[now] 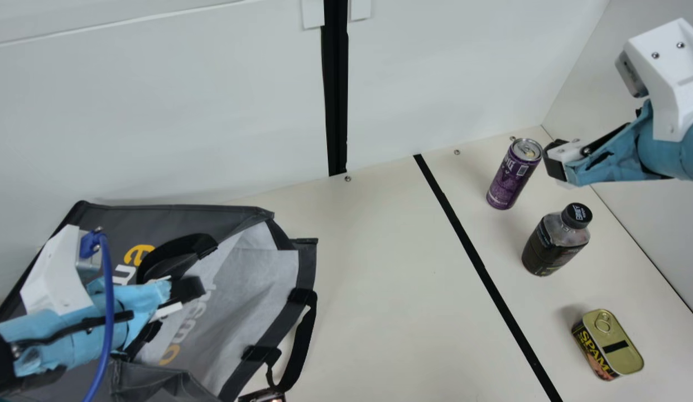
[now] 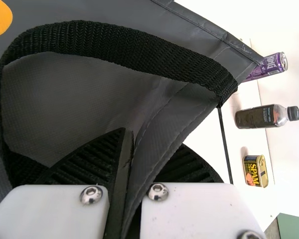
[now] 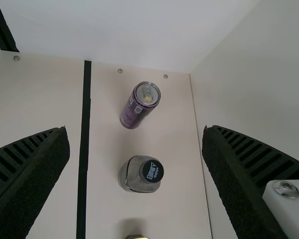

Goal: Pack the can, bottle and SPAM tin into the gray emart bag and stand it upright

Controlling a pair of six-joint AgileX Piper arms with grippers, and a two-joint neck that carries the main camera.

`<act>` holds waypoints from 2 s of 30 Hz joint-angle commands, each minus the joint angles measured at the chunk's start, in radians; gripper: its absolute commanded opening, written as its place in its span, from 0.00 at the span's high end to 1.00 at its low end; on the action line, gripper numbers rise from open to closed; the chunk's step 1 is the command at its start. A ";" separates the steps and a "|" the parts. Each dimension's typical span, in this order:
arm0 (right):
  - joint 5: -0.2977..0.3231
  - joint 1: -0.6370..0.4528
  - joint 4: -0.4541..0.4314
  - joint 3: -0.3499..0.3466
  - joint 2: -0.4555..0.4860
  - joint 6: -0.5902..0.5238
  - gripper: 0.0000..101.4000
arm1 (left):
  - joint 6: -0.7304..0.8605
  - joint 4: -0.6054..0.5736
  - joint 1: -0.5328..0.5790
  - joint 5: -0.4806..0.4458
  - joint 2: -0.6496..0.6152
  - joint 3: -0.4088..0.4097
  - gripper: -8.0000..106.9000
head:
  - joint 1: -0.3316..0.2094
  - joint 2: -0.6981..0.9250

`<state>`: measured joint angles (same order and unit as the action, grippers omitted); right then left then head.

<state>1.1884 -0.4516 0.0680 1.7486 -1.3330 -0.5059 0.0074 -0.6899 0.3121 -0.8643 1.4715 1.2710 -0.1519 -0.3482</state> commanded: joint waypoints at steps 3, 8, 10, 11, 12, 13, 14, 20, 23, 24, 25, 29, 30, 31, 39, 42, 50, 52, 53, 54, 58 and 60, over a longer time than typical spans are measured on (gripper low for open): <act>0.000 0.006 -0.007 0.017 -0.036 -0.004 0.06 | 0.000 0.000 0.000 0.000 0.000 0.000 1.00 | -0.023 -0.001; 0.001 0.011 -0.010 0.047 -0.085 -0.003 0.06 | 0.000 0.000 0.000 0.000 0.000 0.000 1.00 | -0.023 -0.001; 0.003 0.010 -0.010 0.063 -0.107 0.001 0.06 | 0.000 0.000 0.000 0.000 0.000 0.000 1.00 | -0.023 -0.001; 0.004 0.010 -0.009 0.071 -0.120 0.004 0.06 | 0.000 0.000 0.000 0.000 0.000 0.000 1.00 | -0.023 -0.001; 0.005 0.009 -0.008 0.080 -0.132 0.006 0.06 | 0.000 0.000 0.000 0.000 0.000 0.000 1.00 | -0.023 -0.001; 0.006 0.009 -0.007 0.089 -0.145 0.009 0.06 | 0.000 0.000 0.000 0.000 0.000 0.000 1.00 | -0.023 -0.001; 0.006 0.008 -0.007 0.097 -0.157 0.011 0.06 | 0.000 0.000 0.000 0.000 0.000 0.000 1.00 | -0.023 -0.001; 0.014 0.005 -0.002 0.150 -0.228 0.020 0.06 | 0.000 0.000 0.000 0.000 0.000 0.000 1.00 | -0.023 -0.001; 0.016 0.005 -0.003 0.176 -0.262 0.025 0.06 | 0.000 0.000 0.000 0.000 0.000 0.000 1.00 | -0.023 -0.001; 0.017 0.005 -0.003 0.184 -0.273 0.027 0.06 | 0.000 0.000 0.000 0.000 0.000 0.000 1.00 | -0.023 -0.001; 0.018 0.005 -0.004 0.193 -0.285 0.029 0.06 | 0.000 0.000 0.000 0.000 0.000 0.000 1.00 | -0.023 -0.001; 0.021 0.006 -0.007 0.226 -0.329 0.036 0.06 | 0.000 0.000 0.000 0.000 0.000 0.000 1.00 | -0.023 -0.001; 0.022 0.007 -0.009 0.234 -0.339 0.037 0.06 | 0.000 0.000 0.000 0.000 0.000 0.000 1.00 | -0.023 -0.001; 0.024 0.008 -0.009 0.242 -0.350 0.038 0.06 | 0.000 0.000 0.000 0.000 0.000 0.000 1.00 | -0.023 -0.001; 0.032 0.015 -0.015 0.294 -0.422 0.043 0.06 | 0.000 0.000 0.000 0.000 0.000 0.000 1.00 | -0.023 -0.001; 0.032 0.016 -0.017 0.310 -0.450 0.045 0.06 | 0.000 0.000 0.000 0.000 0.000 0.000 1.00 | -0.023 -0.001; 0.032 0.016 -0.020 0.347 -0.517 0.047 0.06 | 0.000 0.000 0.000 0.000 0.000 0.000 1.00 | -0.023 -0.001; 0.032 0.015 -0.020 0.353 -0.532 0.048 0.06 | 0.000 0.000 0.000 0.000 0.000 0.000 1.00 | -0.023 -0.001; 0.032 0.014 -0.021 0.357 -0.540 0.048 0.06 | 0.000 0.000 0.000 0.000 0.000 0.000 1.00 | -0.023 -0.001; 0.032 0.014 -0.022 0.360 -0.547 0.048 0.06 | 0.000 0.000 0.000 0.000 0.000 0.000 1.00 | -0.023 -0.001; 0.032 0.012 -0.025 0.372 -0.578 0.050 0.06 | 0.000 0.000 0.000 0.000 0.000 0.000 1.00 | -0.023 -0.001; 0.032 0.011 -0.027 0.378 -0.593 0.051 0.06 | 0.000 0.000 0.000 0.000 0.000 0.000 1.00 | -0.023 -0.001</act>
<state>1.2194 -0.4398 0.0392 2.1252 -1.9202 -0.4570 0.0074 -0.6899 0.3121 -0.8643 1.4715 1.2710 -0.1519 -0.3467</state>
